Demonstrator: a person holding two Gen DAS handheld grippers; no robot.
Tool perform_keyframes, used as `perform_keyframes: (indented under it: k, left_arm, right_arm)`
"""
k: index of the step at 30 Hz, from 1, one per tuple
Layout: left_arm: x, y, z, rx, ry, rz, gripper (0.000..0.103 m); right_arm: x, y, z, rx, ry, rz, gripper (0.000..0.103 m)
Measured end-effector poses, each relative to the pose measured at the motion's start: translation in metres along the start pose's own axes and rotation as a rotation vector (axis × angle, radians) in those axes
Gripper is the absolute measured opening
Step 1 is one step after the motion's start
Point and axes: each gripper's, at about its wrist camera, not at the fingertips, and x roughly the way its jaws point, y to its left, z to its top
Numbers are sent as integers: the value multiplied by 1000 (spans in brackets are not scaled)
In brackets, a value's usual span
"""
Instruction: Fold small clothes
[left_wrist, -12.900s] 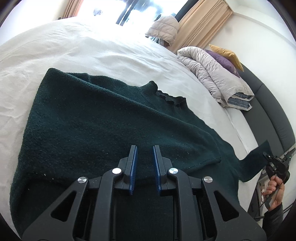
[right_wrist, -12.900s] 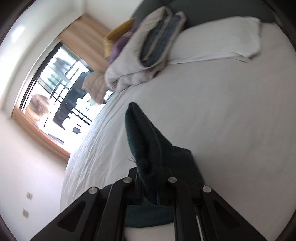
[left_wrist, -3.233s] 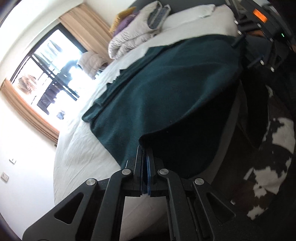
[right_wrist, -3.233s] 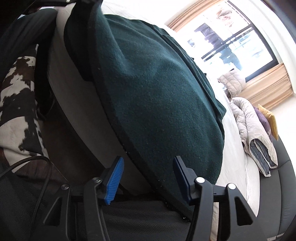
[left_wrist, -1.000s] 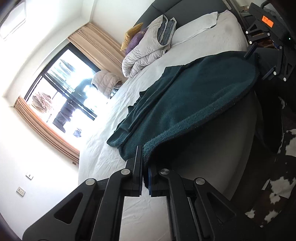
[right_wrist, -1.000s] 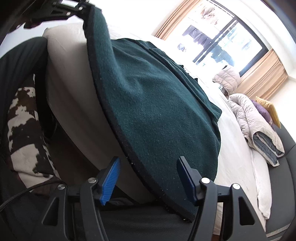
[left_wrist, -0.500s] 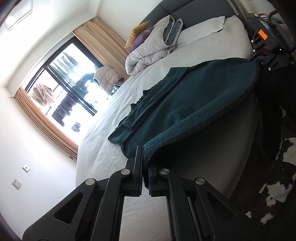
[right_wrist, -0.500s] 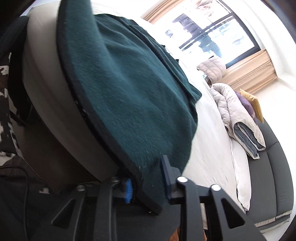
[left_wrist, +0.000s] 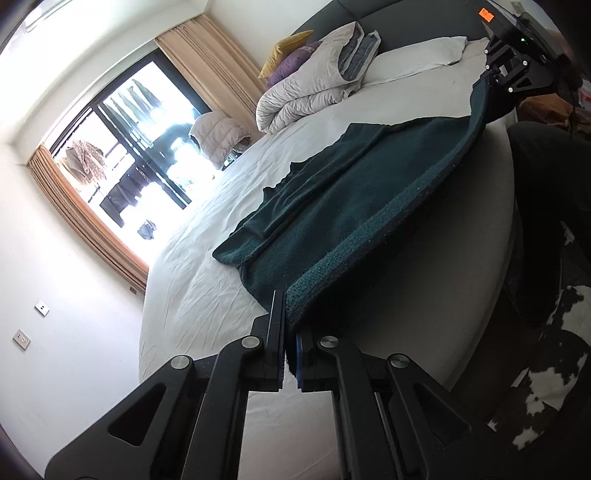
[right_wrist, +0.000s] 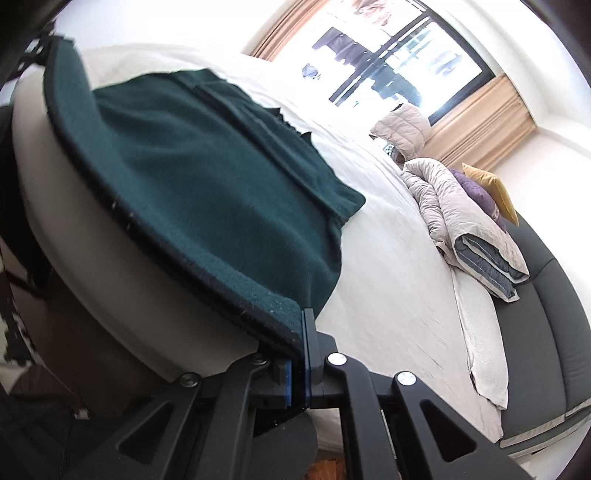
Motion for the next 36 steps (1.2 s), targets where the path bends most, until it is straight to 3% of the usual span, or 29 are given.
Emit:
perform_keyframes:
  k: [21,36]
  left_arm:
    - [41,54,25,-180,22,-23,3]
    - [122,124,59,-277,59,-30,3]
  right_arm:
    - [37,-42,44,97,-1,31,4]
    - [97,-101,107,248,-26,120,4]
